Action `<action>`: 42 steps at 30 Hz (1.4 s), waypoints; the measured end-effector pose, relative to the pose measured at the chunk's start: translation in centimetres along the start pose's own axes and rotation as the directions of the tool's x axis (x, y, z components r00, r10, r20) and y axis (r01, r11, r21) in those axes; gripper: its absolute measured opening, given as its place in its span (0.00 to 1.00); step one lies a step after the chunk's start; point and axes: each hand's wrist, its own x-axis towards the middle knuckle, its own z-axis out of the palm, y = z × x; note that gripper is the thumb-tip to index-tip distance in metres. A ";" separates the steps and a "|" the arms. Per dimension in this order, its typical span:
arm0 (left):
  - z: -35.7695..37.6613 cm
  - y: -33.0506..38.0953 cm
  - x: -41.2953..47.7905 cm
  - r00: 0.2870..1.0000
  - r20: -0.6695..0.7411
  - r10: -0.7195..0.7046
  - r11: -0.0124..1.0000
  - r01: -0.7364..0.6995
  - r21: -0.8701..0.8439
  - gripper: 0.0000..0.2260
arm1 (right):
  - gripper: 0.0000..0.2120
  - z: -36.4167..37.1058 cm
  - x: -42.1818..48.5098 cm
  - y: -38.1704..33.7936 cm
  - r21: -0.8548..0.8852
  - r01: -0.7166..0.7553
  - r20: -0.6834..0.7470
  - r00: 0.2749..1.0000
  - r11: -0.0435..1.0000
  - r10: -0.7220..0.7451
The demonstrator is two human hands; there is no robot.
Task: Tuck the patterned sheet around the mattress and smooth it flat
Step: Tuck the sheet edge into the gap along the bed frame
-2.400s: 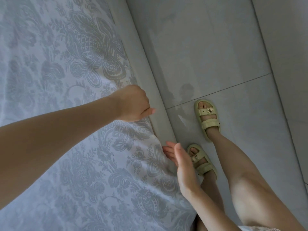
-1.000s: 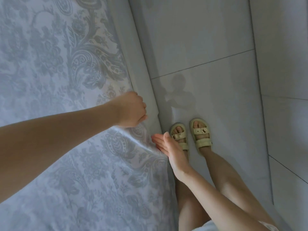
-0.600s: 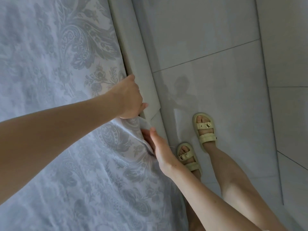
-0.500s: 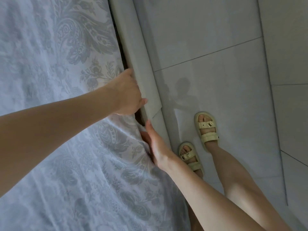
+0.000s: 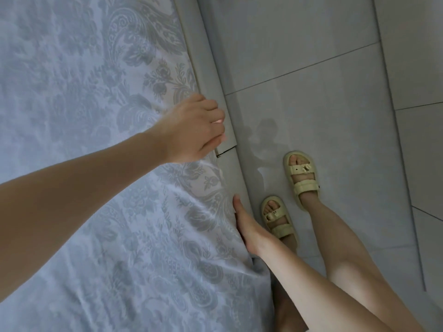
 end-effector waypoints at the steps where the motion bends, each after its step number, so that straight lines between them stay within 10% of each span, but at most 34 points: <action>1: 0.1 0.7 -1.1 0.998 -0.050 -0.045 0.999 0.044 -0.015 0.18 | 0.36 -0.2 -0.4 0.5 -0.014 0.037 -0.041 0.998 0.999 -0.038; 6: 1.4 5.1 -6.7 0.977 -0.103 -0.186 0.980 0.177 -0.092 0.13 | 0.25 -1.3 -4.2 3.4 -0.268 0.357 -0.275 0.862 0.895 -0.426; 12: 2.6 12.2 -9.9 0.745 -0.194 -0.638 0.764 0.581 -0.281 0.12 | 0.15 -1.9 -8.0 6.3 -0.865 0.343 -0.115 0.575 0.366 -0.810; 20: 5.3 26.0 -16.1 0.245 -0.004 -0.970 0.215 0.847 -0.487 0.13 | 0.20 -3.7 -11.1 11.1 -0.965 0.175 0.261 0.650 -0.194 -0.714; 26: 7.2 39.6 -19.6 -0.129 0.302 -0.945 -0.258 0.861 -0.438 0.13 | 0.24 -3.5 -11.8 14.1 -0.885 0.089 0.379 0.709 -0.458 -0.595; 33: 11.7 50.3 -19.9 -0.132 0.426 -0.895 -0.290 0.898 -0.330 0.26 | 0.30 -3.6 -9.0 19.1 -0.909 0.075 0.345 0.688 -0.411 -0.638; 42: 13.4 51.0 -19.9 -0.015 0.246 -0.969 -0.122 0.898 -0.424 0.03 | 0.21 -4.8 -9.5 20.4 -0.897 0.175 0.432 0.536 -0.405 -0.725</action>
